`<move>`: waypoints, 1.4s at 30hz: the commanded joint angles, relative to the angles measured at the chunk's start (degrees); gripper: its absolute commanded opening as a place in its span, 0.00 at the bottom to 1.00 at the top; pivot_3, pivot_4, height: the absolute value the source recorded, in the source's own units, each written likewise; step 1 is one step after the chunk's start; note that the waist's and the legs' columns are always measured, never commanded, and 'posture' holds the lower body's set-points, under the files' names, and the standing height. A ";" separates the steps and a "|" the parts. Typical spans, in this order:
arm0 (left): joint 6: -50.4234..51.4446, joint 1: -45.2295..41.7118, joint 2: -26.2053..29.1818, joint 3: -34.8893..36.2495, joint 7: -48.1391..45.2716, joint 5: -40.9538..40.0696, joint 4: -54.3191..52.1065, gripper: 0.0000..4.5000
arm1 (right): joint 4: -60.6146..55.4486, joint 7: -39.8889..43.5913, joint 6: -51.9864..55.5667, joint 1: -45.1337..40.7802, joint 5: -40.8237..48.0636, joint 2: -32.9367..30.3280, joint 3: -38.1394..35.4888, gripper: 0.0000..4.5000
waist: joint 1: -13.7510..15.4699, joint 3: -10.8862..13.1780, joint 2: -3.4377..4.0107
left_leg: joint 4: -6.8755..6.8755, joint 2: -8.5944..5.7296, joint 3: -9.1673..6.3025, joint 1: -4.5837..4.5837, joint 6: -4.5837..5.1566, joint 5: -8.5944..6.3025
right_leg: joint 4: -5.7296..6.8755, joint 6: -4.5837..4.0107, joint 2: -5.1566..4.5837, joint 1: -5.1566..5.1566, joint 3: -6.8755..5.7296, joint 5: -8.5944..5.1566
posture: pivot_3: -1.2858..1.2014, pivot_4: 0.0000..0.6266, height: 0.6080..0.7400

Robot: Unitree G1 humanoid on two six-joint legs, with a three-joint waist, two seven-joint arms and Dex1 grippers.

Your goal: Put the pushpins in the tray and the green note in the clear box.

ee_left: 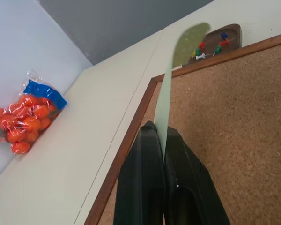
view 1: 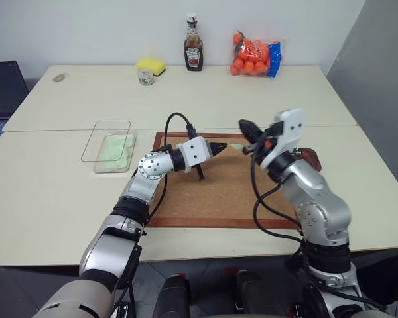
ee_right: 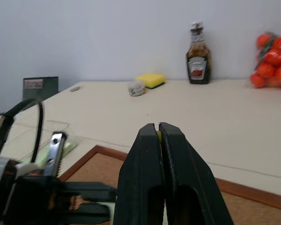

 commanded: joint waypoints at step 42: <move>27.45 4.95 1.14 7.28 3.43 -9.52 -20.51 0.00 | 16.42 1.30 -6.67 3.66 -8.95 -13.17 -8.06 0.53 | -0.23 0.00 0.01 | 0.00 0.01 0.09 0.19 0.00 0.00 | 0.07 0.02 0.05 0.10 0.14 0.01 | 0.52 0.24 1.00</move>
